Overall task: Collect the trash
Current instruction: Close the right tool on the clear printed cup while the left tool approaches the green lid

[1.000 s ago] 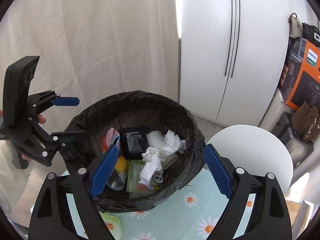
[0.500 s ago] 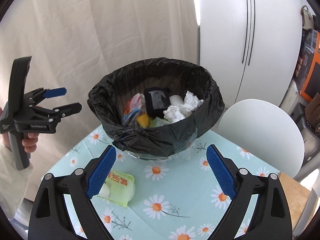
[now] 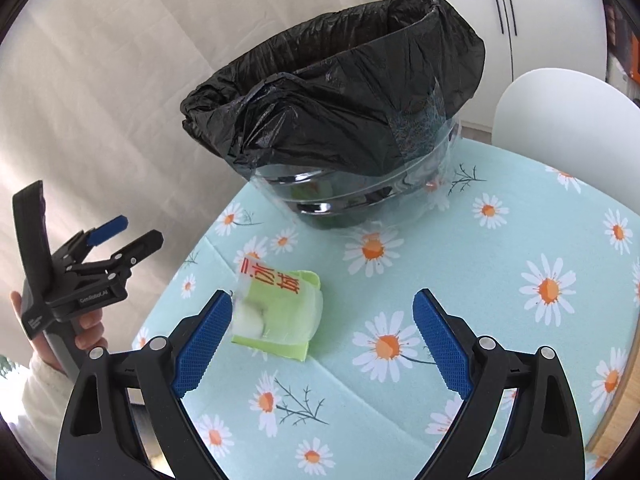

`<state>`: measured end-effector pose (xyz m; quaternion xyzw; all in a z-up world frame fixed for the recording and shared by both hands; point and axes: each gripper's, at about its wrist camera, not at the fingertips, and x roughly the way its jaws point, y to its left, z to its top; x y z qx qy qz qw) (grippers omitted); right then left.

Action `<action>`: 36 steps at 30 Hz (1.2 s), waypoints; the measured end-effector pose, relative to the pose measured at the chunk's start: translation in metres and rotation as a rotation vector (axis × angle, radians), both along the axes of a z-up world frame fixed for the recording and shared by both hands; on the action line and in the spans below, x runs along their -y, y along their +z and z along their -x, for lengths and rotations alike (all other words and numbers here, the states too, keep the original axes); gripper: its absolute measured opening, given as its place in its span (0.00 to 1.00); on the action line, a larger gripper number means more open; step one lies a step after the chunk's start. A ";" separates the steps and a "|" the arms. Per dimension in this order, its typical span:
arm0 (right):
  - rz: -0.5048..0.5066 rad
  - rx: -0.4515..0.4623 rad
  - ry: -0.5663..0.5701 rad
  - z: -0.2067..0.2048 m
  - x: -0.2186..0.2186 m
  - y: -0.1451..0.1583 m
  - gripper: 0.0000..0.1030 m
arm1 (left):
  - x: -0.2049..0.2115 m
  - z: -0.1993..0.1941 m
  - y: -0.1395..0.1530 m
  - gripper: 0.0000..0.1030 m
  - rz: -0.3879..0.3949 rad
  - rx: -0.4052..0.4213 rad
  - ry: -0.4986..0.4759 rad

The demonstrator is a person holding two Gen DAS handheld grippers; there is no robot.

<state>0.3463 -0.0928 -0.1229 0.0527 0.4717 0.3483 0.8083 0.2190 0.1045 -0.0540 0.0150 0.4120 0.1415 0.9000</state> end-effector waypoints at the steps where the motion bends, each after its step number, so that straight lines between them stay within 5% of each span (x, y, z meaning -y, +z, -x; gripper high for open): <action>1: -0.013 -0.022 0.003 0.000 -0.001 -0.005 0.85 | -0.002 0.004 -0.004 0.94 0.013 -0.007 0.007; 10: -0.075 -0.130 0.020 0.001 -0.024 -0.033 0.85 | -0.011 0.036 -0.036 0.94 0.050 -0.073 0.013; 18: 0.022 -0.164 0.009 -0.007 -0.050 -0.050 0.85 | -0.022 0.041 -0.051 0.94 0.062 -0.109 0.012; 23: -0.002 -0.240 -0.004 -0.013 -0.052 -0.067 0.85 | -0.024 0.039 -0.058 0.94 0.057 -0.133 -0.015; 25: -0.034 -0.244 -0.002 -0.012 -0.051 -0.070 0.79 | -0.025 0.038 -0.060 0.94 0.055 -0.146 -0.026; 26: -0.054 -0.248 0.008 -0.012 -0.052 -0.070 0.63 | -0.025 0.038 -0.062 0.94 0.052 -0.153 -0.032; 27: -0.055 -0.245 0.014 -0.011 -0.053 -0.069 0.59 | -0.026 0.037 -0.064 0.94 0.047 -0.160 -0.039; 36: -0.070 -0.144 0.046 0.000 -0.047 -0.025 0.58 | -0.018 0.030 -0.059 0.94 0.049 -0.157 -0.106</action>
